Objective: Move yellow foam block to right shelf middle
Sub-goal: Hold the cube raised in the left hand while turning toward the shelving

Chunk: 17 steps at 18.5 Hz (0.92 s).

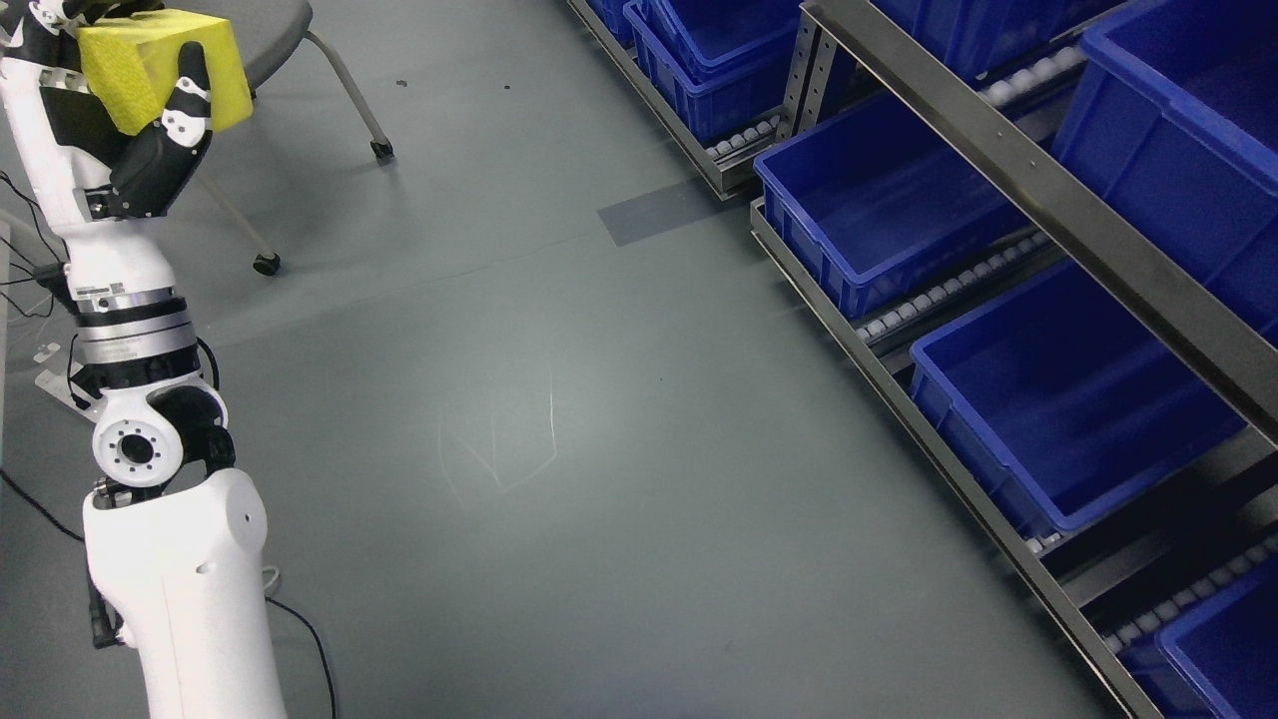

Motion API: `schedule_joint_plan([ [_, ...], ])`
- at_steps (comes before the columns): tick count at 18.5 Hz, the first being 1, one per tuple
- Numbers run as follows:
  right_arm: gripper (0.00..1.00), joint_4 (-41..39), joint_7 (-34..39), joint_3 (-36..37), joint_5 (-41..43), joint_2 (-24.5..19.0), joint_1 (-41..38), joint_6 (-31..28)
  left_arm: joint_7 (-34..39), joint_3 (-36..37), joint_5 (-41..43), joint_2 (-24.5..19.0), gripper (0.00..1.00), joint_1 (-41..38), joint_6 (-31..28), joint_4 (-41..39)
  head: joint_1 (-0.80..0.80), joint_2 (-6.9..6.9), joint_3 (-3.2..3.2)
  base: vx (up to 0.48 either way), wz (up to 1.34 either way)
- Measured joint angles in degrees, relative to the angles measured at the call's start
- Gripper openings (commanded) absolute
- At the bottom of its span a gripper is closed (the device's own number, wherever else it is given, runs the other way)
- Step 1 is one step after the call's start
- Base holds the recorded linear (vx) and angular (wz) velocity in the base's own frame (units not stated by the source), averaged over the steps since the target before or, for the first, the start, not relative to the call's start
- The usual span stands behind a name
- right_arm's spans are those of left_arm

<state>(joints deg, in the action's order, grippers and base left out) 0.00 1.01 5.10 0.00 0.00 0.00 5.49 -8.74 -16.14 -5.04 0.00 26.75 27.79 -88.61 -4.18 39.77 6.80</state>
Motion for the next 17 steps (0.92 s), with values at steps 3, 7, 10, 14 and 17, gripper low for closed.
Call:
schedule_joint_plan([
  [3, 1.0, 0.0, 0.0, 0.0, 0.0, 0.0, 0.0, 0.0, 0.0, 0.3, 0.0, 0.0, 0.22, 0.2, 0.0, 0.0, 0.0, 0.0, 0.0, 0.372, -0.03],
  [7, 1.0, 0.0, 0.0, 0.0, 0.0, 0.0, 0.0, 0.0, 0.0, 0.7, 0.0, 0.0, 0.22, 0.5, 0.0, 0.0, 0.0, 0.0, 0.0, 0.308, -0.32],
  [10, 1.0, 0.0, 0.0, 0.0, 0.0, 0.0, 0.0, 0.0, 0.0, 1.3, 0.0, 0.0, 0.22, 0.8, -0.1, 0.0, 0.0, 0.0, 0.0, 0.213, -0.68],
  [14, 1.0, 0.0, 0.0, 0.0, 0.0, 0.0, 0.0, 0.0, 0.0, 2.9, 0.0, 0.0, 0.22, 1.0, -0.1, 0.0, 0.0, 0.0, 0.0, 0.163, -0.89],
  [17, 1.0, 0.0, 0.0, 0.0, 0.0, 0.0, 0.0, 0.0, 0.0, 4.9, 0.0, 0.0, 0.22, 1.3, -0.1, -0.2, 0.0, 0.0, 0.0, 0.133, -0.91],
])
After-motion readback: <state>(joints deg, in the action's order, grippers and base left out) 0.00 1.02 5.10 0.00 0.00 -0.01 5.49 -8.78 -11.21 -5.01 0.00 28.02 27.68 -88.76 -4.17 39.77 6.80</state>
